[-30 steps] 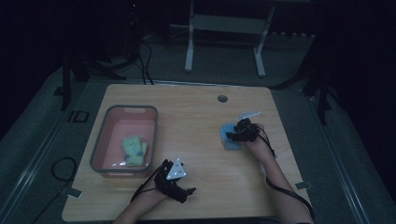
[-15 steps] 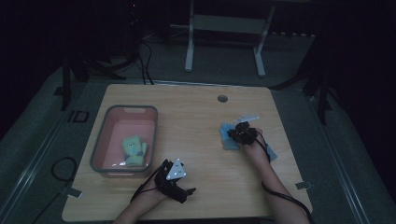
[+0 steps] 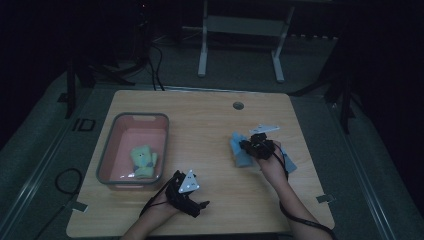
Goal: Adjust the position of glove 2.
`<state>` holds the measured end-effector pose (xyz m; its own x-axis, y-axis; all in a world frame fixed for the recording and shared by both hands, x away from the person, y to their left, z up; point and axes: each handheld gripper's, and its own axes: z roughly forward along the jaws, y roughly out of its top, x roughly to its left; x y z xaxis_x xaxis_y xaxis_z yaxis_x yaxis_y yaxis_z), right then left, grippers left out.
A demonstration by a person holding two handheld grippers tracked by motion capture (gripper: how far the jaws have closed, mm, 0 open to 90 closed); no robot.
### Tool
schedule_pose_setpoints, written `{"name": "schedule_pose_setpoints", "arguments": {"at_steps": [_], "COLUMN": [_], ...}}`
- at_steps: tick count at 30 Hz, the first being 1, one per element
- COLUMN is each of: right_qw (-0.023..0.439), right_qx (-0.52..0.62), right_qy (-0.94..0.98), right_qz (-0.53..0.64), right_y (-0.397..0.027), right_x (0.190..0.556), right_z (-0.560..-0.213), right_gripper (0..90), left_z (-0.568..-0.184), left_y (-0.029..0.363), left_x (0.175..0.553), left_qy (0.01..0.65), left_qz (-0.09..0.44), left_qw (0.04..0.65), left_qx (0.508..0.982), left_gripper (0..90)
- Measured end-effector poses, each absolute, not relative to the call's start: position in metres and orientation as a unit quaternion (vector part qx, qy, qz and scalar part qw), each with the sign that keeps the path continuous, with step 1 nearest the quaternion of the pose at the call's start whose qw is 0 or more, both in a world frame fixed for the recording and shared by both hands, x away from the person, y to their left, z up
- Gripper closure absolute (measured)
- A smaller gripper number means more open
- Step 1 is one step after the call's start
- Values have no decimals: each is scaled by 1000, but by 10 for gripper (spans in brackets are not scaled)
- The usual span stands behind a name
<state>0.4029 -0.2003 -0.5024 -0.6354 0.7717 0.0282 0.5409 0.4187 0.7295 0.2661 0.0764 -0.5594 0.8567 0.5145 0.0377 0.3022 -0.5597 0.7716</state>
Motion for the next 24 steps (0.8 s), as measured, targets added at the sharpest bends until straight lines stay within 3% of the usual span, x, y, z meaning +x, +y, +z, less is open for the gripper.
{"name": "schedule_pose_setpoints", "arguments": {"at_steps": [12, 20, 24], "right_qw": [149, 128, 112], "right_qx": [387, 400, 392], "right_qy": [818, 831, 846], "right_qz": [398, 365, 342], "right_y": [-185, -178, -178], "right_x": [350, 343, 346], "right_z": [-474, -518, -544], "right_gripper": [840, 838, 688], "left_z": [-559, -560, -561], "left_y": [76, 76, 75], "left_x": [265, 266, 265], "left_qy": [230, 227, 223], "left_qz": [132, 133, 131], "left_qw": [405, 403, 400], "left_qx": [875, 876, 879], "left_gripper": [21, 21, 21]}}
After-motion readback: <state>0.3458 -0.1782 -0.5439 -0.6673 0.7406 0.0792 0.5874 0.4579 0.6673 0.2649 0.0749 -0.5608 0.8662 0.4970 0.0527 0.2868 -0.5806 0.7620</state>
